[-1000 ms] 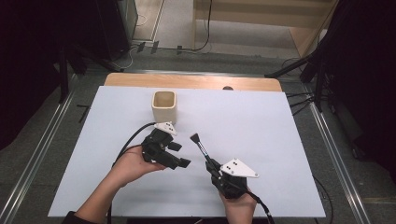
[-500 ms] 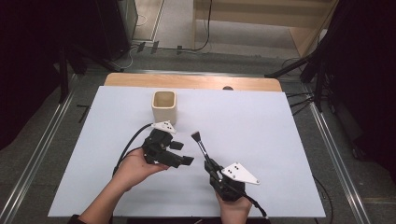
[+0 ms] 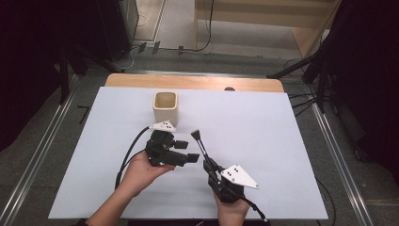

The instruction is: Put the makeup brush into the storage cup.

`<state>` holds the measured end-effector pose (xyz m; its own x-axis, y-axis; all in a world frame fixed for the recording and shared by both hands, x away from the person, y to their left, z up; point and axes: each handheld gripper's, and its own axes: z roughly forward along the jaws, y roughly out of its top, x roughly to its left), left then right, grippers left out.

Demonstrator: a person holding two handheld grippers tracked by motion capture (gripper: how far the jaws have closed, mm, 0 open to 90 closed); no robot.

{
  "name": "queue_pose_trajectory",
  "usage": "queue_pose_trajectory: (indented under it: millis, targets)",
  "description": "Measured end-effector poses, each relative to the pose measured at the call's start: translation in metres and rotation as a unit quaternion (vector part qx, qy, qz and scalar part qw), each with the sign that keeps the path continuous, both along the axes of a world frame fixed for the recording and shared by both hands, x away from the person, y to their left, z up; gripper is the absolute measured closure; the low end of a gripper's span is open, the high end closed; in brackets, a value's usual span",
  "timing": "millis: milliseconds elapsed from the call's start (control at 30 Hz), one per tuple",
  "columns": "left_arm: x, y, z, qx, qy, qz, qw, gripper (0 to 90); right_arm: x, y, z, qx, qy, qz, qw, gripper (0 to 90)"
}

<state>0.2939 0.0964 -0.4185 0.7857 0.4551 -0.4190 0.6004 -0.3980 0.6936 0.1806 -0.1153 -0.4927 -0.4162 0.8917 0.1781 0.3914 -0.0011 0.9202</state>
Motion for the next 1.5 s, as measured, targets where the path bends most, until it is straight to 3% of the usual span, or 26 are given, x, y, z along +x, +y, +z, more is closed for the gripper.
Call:
queue_pose_trajectory:
  millis: [367, 1133, 1400, 1500]
  targets:
    - [0.0022, -0.0007, -0.0036, -0.032, 0.038, 0.027, 0.9984, 30.4, 0.0011, 0.0002, 0.0004, 0.013, 0.007, -0.003, 0.9999, 79.3]
    - [0.0029, -0.0045, -0.0066, -0.062, 0.041, 0.048, 0.9961, 31.7, 0.0029, 0.0028, -0.0007, 0.075, 0.021, 0.003, 0.9969, 79.3]
    - [0.0030, -0.0050, -0.0089, -0.084, 0.048, 0.061, 0.9935, 33.1, 0.0032, 0.0036, -0.0010, 0.084, 0.020, 0.002, 0.9962, 79.3]
    - [0.0028, -0.0048, -0.0095, -0.098, 0.054, 0.067, 0.9915, 35.4, 0.0035, 0.0038, -0.0011, 0.085, 0.020, 0.002, 0.9962, 79.3]
